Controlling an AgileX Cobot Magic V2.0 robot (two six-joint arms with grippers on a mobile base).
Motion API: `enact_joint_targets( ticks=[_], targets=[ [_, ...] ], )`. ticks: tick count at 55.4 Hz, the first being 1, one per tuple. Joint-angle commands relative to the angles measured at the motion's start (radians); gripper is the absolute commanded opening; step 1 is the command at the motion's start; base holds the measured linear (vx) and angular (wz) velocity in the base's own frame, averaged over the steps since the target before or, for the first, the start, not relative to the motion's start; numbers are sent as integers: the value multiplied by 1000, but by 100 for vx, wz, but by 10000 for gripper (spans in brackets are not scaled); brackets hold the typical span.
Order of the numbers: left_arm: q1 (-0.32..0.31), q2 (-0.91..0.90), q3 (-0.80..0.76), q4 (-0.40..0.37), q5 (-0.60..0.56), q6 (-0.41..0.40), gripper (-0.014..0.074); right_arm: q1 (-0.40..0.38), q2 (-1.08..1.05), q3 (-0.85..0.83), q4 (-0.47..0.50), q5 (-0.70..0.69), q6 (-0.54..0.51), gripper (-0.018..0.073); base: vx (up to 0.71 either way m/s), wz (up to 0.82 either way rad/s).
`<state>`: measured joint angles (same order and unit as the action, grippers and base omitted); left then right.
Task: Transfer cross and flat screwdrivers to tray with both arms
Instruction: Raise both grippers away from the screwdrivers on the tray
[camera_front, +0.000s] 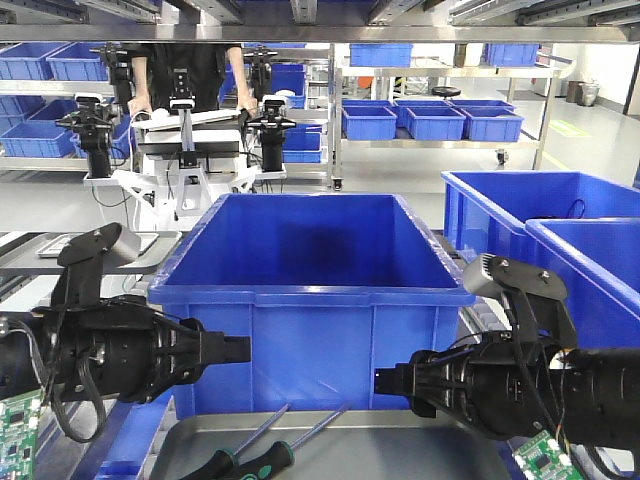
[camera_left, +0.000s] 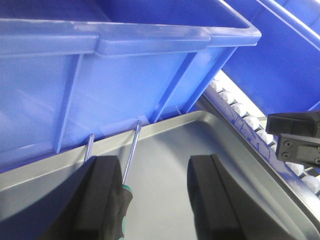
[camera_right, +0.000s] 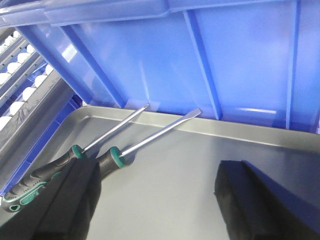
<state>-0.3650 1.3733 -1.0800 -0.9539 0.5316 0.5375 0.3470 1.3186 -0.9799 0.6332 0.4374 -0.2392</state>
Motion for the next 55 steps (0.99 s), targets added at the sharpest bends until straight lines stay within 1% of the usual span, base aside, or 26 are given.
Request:
enact_joint_targets(
  ticks=[1,13,15,19,22,24,27,31,34,39,42,43,46,47,51,55],
  targets=[
    [-4,-34,-35,-45,-39,-1,444,-1,-30,-29,20,-55,-4,540,0,0],
    [-4,-29,-35,-45,-43,-1,444,-1,-30,-29,20,-55,-4,540,0,0],
    [-4,-30,-32,-33,-44,-1,444,-1,-30,-29,20,-55,-4,540,0,0],
    [-5,-57,-15,63,-78,-3,429,-1,-30,-29,20,-55,-4,540,0,0],
    [-5,-95,25,137,-123,-32,395,-1,-30,-29,20,-55,-4,540,0,0],
    [-3,-139,78,188,-175,-76,352,-1,-30,-29,20,-55,-4,540,0,0],
    [5,-196,143,230,-237,-131,301,-1,-30,-29,20,-55,-4,540,0,0],
    [18,-275,242,272,-320,-182,221,-1,-30,-29,20,-55,-4,540,0,0],
    [21,-335,323,316,-381,-196,154,-1,-30,-29,20,-55,-4,540,0,0],
    [21,-455,451,427,-443,-201,45,-1,-30,-29,20,-55,-4,540,0,0],
    [27,-520,514,507,-463,-242,-8,-1,-30,-29,20,-55,-4,540,0,0],
    [30,-537,529,526,-468,-256,-9,-1,-30,-29,20,-55,-4,540,0,0],
    [48,-612,584,608,-489,-336,-8,-1,-30,-29,20,-55,-4,540,0,0],
    [54,-629,604,625,-491,-355,-8,-1,-30,-29,20,-55,-4,540,0,0],
    [102,-719,669,719,-493,-453,-8,-1,-30,-29,20,-55,-4,540,0,0],
    [149,-809,727,788,-493,-521,-8,-1,-30,-29,20,-55,-4,540,0,0]
  ],
)
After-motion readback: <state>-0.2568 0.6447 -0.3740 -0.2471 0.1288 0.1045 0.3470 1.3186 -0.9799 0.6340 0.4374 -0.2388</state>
